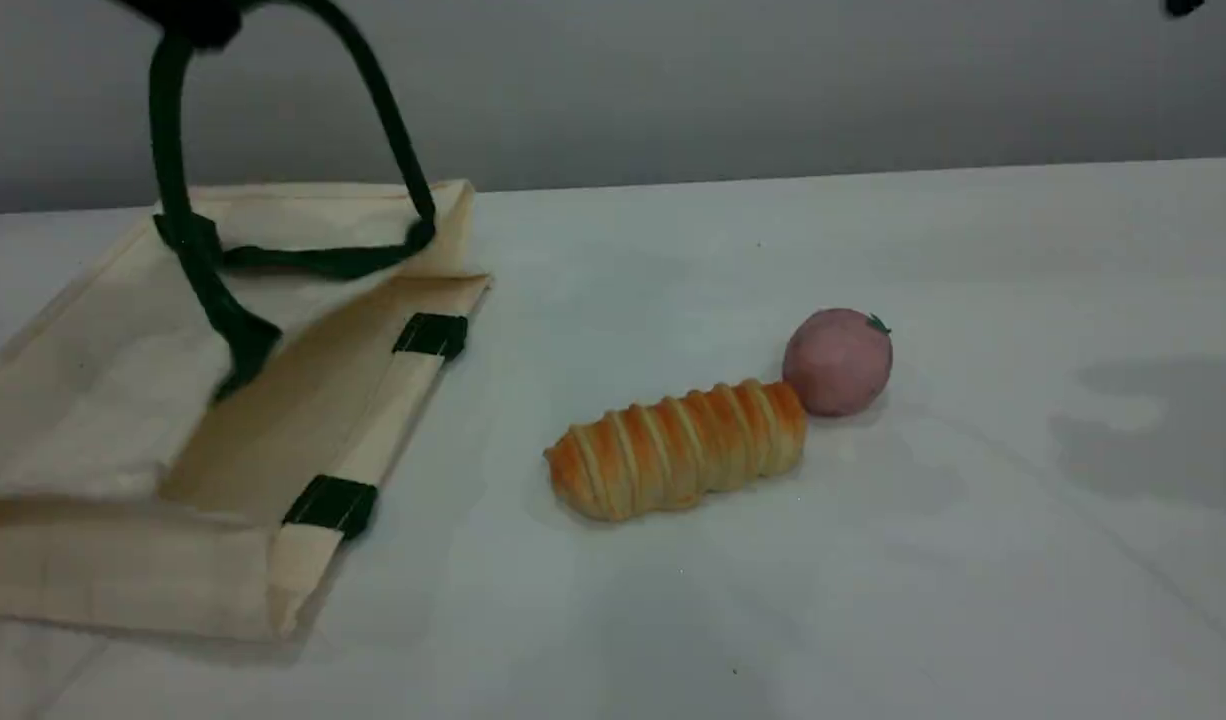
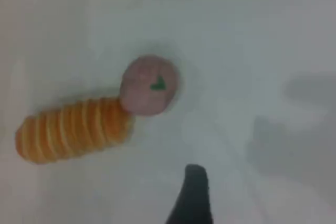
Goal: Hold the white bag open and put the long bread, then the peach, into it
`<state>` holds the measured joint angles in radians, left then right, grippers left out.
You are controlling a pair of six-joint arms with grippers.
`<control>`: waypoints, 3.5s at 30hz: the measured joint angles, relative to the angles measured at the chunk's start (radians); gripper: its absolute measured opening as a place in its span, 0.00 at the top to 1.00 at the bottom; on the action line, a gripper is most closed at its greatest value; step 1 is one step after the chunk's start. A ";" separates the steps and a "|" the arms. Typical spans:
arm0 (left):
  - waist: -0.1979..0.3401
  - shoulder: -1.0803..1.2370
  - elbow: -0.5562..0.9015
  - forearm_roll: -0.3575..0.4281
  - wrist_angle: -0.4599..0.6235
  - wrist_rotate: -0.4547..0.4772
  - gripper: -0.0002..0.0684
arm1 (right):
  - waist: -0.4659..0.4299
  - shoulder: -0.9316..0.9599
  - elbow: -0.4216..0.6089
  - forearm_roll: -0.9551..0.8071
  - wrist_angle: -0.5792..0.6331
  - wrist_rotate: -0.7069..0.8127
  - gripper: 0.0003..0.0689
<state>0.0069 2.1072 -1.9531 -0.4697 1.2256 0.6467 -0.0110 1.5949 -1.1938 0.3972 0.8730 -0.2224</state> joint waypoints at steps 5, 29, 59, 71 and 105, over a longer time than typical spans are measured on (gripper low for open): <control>-0.001 -0.020 -0.054 -0.057 -0.001 0.015 0.85 | 0.059 0.038 0.001 0.000 0.000 -0.003 0.15; -0.101 -0.176 -0.055 -0.056 -0.002 0.055 0.85 | 0.222 0.292 0.003 0.032 -0.072 -0.009 0.15; -0.101 -0.175 -0.055 -0.109 -0.004 0.080 0.85 | 0.362 0.450 -0.001 0.416 -0.199 0.140 0.15; -0.101 -0.175 -0.055 -0.132 -0.004 0.108 0.85 | 0.432 0.556 -0.103 0.471 -0.193 0.139 0.15; -0.101 -0.175 -0.055 -0.136 -0.004 0.142 0.85 | 0.433 0.742 -0.263 0.331 -0.193 0.209 0.59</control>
<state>-0.0944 1.9326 -2.0083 -0.6061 1.2212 0.7890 0.4223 2.3374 -1.4565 0.7281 0.6795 -0.0129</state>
